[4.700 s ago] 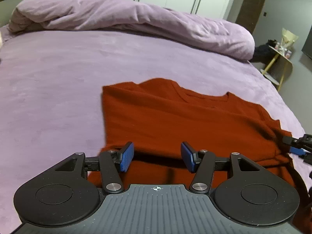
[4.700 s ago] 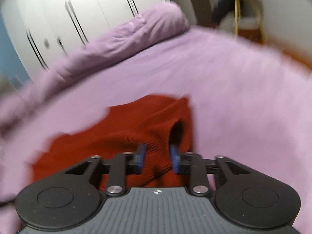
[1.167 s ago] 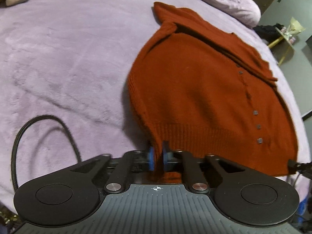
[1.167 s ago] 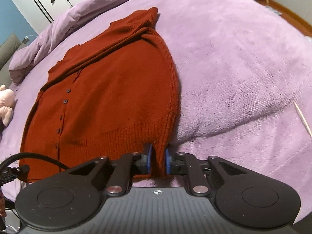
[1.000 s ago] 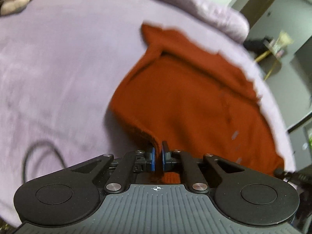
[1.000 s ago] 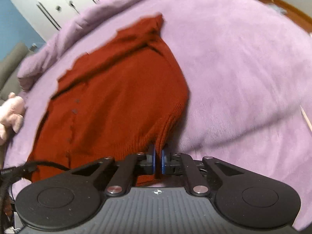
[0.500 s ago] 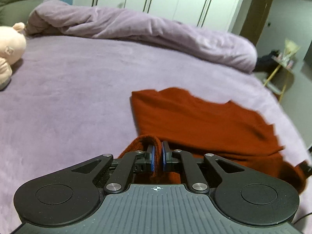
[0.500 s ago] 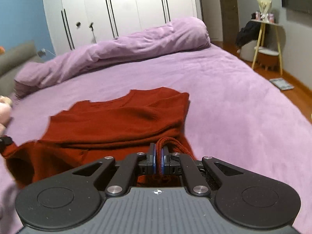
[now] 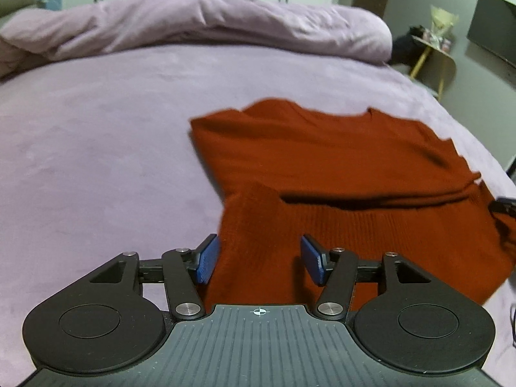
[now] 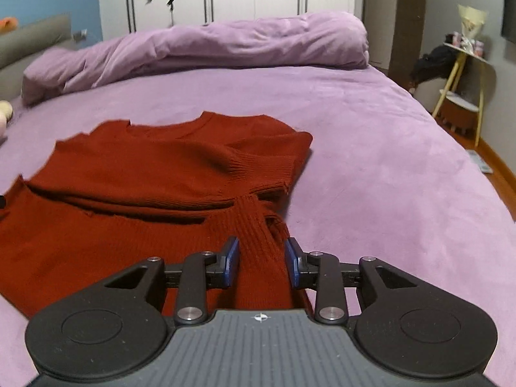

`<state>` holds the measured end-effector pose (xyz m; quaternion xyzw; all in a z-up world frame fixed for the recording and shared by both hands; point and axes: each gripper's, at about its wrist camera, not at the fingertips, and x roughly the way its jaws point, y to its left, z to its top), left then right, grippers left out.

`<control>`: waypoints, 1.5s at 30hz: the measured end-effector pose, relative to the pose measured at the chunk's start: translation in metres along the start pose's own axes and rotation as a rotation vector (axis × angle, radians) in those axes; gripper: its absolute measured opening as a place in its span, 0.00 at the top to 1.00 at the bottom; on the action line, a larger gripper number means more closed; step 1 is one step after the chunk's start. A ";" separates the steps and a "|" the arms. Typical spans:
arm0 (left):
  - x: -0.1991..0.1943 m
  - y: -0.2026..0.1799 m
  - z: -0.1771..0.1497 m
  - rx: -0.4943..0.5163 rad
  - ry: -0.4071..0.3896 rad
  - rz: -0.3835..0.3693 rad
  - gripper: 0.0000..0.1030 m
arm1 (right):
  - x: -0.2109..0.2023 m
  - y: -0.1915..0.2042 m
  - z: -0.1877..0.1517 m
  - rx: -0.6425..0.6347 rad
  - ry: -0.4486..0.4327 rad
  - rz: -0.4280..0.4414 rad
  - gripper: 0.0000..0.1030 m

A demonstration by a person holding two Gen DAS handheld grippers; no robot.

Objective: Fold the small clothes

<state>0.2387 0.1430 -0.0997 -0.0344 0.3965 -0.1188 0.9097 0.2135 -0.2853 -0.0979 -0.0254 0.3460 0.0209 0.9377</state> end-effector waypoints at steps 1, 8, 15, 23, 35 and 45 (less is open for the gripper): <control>0.003 -0.001 0.000 -0.004 0.006 0.004 0.45 | 0.002 0.002 0.001 -0.009 -0.001 0.014 0.71; 0.002 -0.004 0.002 -0.007 -0.018 0.047 0.71 | 0.011 0.016 0.001 -0.112 0.017 0.006 0.94; -0.009 -0.006 0.007 -0.010 -0.026 0.009 0.92 | -0.009 0.028 0.002 -0.157 -0.067 -0.025 0.94; -0.042 -0.007 0.053 -0.061 -0.215 0.023 0.93 | -0.028 0.028 0.034 -0.136 -0.207 -0.080 0.95; 0.035 0.008 0.077 -0.115 -0.120 0.139 0.93 | 0.046 0.018 0.067 -0.028 -0.143 -0.163 0.95; 0.057 0.011 0.058 -0.083 -0.007 0.036 0.60 | 0.071 0.013 0.053 -0.050 -0.040 -0.096 0.90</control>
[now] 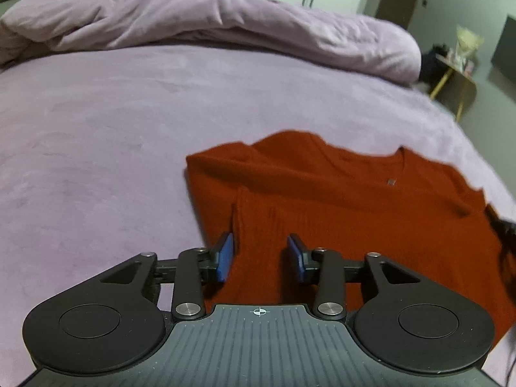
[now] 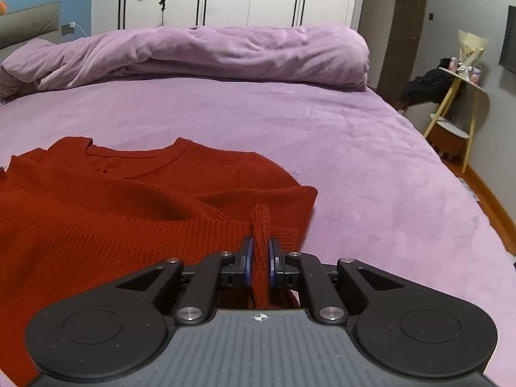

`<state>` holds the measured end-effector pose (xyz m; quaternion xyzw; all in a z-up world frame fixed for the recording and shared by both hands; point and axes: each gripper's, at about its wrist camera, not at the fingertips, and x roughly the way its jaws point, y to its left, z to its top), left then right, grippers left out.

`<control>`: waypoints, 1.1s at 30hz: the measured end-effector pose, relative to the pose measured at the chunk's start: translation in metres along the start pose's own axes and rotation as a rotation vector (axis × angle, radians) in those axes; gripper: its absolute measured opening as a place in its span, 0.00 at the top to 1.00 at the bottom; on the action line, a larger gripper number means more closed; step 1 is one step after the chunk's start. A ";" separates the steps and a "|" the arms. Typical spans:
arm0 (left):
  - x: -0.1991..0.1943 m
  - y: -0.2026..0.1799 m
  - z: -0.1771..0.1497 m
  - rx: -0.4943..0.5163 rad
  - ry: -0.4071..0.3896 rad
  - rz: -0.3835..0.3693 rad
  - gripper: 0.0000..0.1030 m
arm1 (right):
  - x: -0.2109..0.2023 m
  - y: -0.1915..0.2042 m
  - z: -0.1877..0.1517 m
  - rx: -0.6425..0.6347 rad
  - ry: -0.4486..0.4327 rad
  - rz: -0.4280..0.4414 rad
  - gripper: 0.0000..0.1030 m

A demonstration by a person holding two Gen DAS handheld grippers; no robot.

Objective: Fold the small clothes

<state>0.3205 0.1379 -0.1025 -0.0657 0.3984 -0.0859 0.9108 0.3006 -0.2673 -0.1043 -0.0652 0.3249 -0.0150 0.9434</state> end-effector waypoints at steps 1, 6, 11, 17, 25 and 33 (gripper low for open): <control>0.003 0.000 0.001 0.002 0.012 0.003 0.61 | 0.000 -0.001 0.000 -0.002 0.002 0.008 0.90; 0.008 0.001 0.004 -0.015 0.024 -0.014 0.91 | 0.002 0.004 -0.005 -0.033 0.005 0.009 0.94; -0.019 -0.006 0.023 0.040 -0.091 0.036 0.93 | -0.015 0.012 0.003 -0.089 -0.096 -0.052 0.95; -0.032 -0.012 0.070 0.036 -0.276 0.135 0.93 | -0.020 0.017 0.046 -0.020 -0.250 -0.175 0.95; 0.036 -0.027 0.079 0.071 -0.214 0.257 0.93 | 0.043 0.028 0.071 0.034 -0.216 -0.237 0.95; 0.036 -0.035 0.059 -0.001 -0.173 0.265 0.55 | 0.050 0.036 0.061 0.064 -0.185 -0.248 0.88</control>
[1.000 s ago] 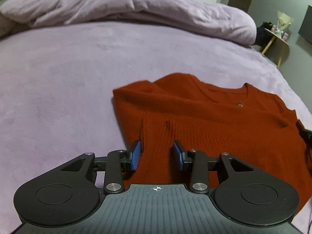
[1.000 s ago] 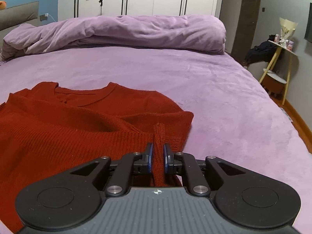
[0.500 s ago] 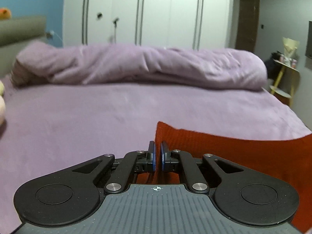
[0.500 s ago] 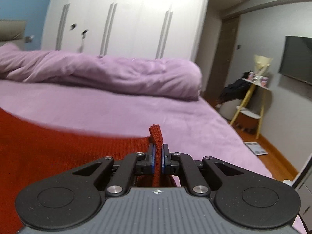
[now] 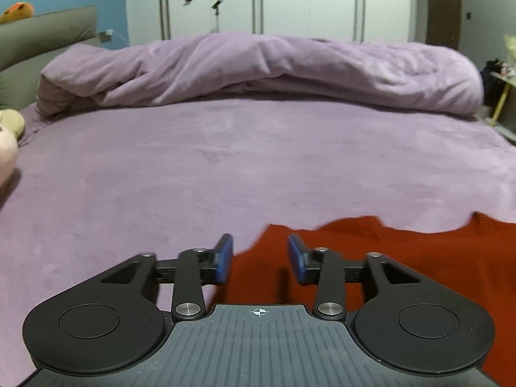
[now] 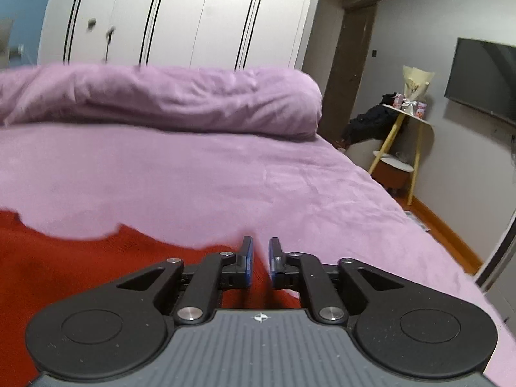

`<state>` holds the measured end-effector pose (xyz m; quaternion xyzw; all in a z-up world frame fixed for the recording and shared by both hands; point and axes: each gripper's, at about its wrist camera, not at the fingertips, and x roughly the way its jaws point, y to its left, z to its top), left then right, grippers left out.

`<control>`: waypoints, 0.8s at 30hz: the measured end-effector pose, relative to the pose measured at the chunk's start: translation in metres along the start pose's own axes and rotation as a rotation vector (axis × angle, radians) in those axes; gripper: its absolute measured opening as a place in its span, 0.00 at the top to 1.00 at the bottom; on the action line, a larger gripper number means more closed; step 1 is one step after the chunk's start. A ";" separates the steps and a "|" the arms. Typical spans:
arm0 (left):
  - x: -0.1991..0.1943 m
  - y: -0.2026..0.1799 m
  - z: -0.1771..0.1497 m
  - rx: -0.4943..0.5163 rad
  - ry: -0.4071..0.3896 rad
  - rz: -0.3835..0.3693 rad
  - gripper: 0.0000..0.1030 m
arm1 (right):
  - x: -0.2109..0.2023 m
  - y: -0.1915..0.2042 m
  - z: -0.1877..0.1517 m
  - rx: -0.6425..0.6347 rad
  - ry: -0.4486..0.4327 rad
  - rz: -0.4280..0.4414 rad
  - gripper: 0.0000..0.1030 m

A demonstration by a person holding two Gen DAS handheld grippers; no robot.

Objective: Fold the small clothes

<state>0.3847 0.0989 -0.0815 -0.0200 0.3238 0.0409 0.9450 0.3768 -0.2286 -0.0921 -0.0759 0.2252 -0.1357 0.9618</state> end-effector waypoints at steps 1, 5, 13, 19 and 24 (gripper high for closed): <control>-0.005 -0.006 -0.002 -0.001 -0.006 -0.027 0.53 | -0.006 0.002 0.000 0.023 -0.011 0.039 0.88; -0.010 -0.038 -0.009 0.040 -0.002 -0.108 0.46 | -0.028 0.036 -0.006 0.077 0.047 0.398 0.88; 0.029 -0.048 -0.025 0.050 0.038 -0.048 0.42 | -0.009 0.091 -0.023 -0.081 0.076 0.415 0.88; 0.040 -0.039 -0.024 0.062 0.022 -0.024 0.42 | 0.030 0.032 -0.025 0.003 0.113 0.236 0.88; 0.047 -0.016 -0.025 -0.039 0.038 -0.022 0.40 | 0.048 -0.009 -0.026 0.088 0.105 0.135 0.90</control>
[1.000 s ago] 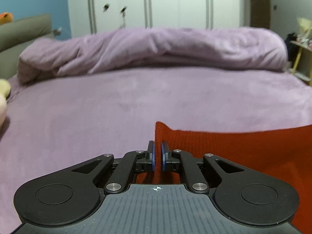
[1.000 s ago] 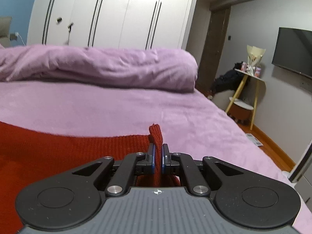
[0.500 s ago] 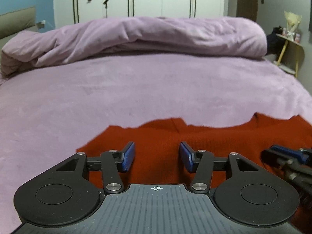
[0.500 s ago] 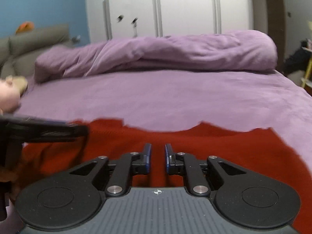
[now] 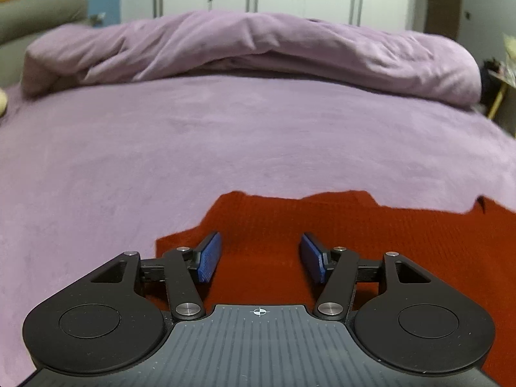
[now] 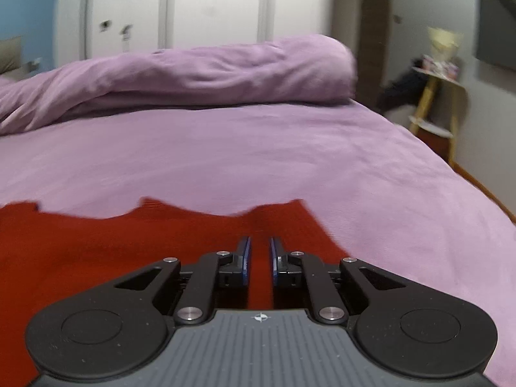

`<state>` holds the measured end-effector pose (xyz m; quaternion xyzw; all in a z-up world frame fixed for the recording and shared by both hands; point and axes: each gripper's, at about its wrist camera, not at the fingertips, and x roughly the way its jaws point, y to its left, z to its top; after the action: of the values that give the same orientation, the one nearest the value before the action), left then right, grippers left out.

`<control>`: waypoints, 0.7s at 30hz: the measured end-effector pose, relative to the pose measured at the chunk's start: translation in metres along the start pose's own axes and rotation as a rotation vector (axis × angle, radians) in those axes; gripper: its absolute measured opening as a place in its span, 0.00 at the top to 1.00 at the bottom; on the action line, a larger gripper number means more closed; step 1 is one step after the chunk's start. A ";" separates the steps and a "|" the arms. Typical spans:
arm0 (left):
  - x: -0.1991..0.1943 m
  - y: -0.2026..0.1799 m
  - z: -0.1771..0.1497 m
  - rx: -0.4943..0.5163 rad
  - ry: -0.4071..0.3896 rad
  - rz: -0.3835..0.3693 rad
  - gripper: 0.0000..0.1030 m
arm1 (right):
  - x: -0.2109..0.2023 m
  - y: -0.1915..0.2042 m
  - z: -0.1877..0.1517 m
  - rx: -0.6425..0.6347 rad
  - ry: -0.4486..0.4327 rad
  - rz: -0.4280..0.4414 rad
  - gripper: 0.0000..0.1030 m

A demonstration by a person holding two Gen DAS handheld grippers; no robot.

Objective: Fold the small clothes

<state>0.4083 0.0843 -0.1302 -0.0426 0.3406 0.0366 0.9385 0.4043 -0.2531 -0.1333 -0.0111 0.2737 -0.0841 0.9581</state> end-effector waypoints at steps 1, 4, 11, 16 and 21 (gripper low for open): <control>-0.001 0.000 0.000 0.009 0.001 0.004 0.40 | 0.002 -0.001 0.001 0.010 0.001 -0.004 0.90; -0.006 -0.004 0.002 0.047 0.011 0.019 0.40 | 0.002 0.016 0.002 -0.066 0.000 -0.059 0.90; -0.011 -0.008 -0.001 0.082 0.014 0.035 0.38 | -0.030 0.073 0.005 -0.231 -0.044 0.106 0.88; -0.010 -0.005 -0.004 0.117 0.001 0.029 0.37 | -0.002 0.072 -0.005 -0.275 0.017 0.042 0.88; -0.017 0.005 -0.007 0.096 -0.012 0.022 0.37 | 0.007 0.016 0.008 -0.047 0.009 -0.157 0.91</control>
<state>0.3903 0.0882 -0.1253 0.0064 0.3369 0.0308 0.9410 0.4168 -0.2387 -0.1315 -0.0547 0.2784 -0.1526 0.9467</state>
